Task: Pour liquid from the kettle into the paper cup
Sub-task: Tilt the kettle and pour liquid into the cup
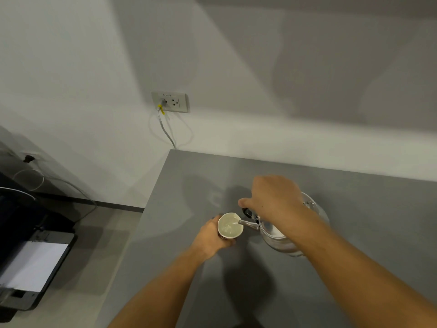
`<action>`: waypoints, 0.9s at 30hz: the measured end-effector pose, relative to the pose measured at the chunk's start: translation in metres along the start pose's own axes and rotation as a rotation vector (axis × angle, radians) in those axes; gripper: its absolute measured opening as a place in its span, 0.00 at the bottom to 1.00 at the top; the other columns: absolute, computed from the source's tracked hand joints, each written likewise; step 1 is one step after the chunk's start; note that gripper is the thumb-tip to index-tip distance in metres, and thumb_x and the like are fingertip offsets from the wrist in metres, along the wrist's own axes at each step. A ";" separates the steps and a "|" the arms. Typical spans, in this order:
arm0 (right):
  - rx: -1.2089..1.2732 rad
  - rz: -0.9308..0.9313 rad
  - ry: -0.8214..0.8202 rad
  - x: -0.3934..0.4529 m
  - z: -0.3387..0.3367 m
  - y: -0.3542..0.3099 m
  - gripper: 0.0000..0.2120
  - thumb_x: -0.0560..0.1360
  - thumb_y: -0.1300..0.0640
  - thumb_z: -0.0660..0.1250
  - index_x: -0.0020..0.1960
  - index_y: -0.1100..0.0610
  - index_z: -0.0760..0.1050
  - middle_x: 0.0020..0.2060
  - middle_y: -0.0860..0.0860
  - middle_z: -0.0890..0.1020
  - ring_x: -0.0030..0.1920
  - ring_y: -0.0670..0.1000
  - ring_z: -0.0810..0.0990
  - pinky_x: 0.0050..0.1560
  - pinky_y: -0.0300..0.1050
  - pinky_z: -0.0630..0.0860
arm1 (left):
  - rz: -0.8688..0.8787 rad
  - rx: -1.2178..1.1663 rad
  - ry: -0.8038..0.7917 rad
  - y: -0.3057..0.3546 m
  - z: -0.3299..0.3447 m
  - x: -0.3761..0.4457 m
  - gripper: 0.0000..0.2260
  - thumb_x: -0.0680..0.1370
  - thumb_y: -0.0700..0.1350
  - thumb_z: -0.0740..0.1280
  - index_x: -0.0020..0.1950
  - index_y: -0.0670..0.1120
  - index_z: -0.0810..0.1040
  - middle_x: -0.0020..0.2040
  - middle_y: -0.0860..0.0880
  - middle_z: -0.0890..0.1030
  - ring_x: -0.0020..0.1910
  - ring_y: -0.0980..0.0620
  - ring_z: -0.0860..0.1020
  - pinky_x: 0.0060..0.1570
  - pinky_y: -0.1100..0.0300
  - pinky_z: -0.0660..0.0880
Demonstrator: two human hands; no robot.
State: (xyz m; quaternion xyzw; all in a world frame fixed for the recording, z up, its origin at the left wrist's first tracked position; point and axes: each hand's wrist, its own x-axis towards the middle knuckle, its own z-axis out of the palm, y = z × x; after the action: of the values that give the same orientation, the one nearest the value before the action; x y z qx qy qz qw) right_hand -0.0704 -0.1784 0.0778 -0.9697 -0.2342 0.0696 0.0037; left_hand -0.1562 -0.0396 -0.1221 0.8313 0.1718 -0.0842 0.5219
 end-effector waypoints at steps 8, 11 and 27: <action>0.101 0.051 -0.030 -0.004 0.002 0.023 0.26 0.70 0.37 0.73 0.27 0.55 0.69 0.23 0.49 0.73 0.26 0.51 0.71 0.26 0.42 0.61 | 0.009 0.009 -0.003 0.001 0.000 0.000 0.32 0.64 0.48 0.82 0.67 0.55 0.78 0.58 0.53 0.85 0.59 0.51 0.83 0.63 0.50 0.79; 0.154 0.088 -0.059 -0.006 0.004 0.034 0.24 0.69 0.33 0.72 0.34 0.55 0.79 0.29 0.50 0.81 0.34 0.54 0.80 0.29 0.43 0.67 | 0.012 0.003 -0.004 0.000 -0.001 -0.001 0.32 0.65 0.46 0.82 0.68 0.54 0.77 0.59 0.53 0.85 0.59 0.51 0.83 0.64 0.50 0.79; 0.588 0.120 -0.088 -0.021 0.030 0.104 0.28 0.68 0.31 0.73 0.28 0.55 0.76 0.20 0.46 0.72 0.21 0.45 0.66 0.29 0.43 0.63 | 0.019 -0.006 -0.028 0.013 -0.009 0.009 0.33 0.66 0.45 0.82 0.68 0.53 0.77 0.60 0.51 0.85 0.60 0.49 0.83 0.66 0.47 0.78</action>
State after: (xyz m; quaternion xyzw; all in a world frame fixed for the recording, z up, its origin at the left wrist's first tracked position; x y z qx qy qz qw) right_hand -0.0453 -0.2813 0.0470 -0.9353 -0.1461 0.1762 0.2700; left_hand -0.1435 -0.0353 -0.1100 0.8302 0.1568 -0.0902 0.5273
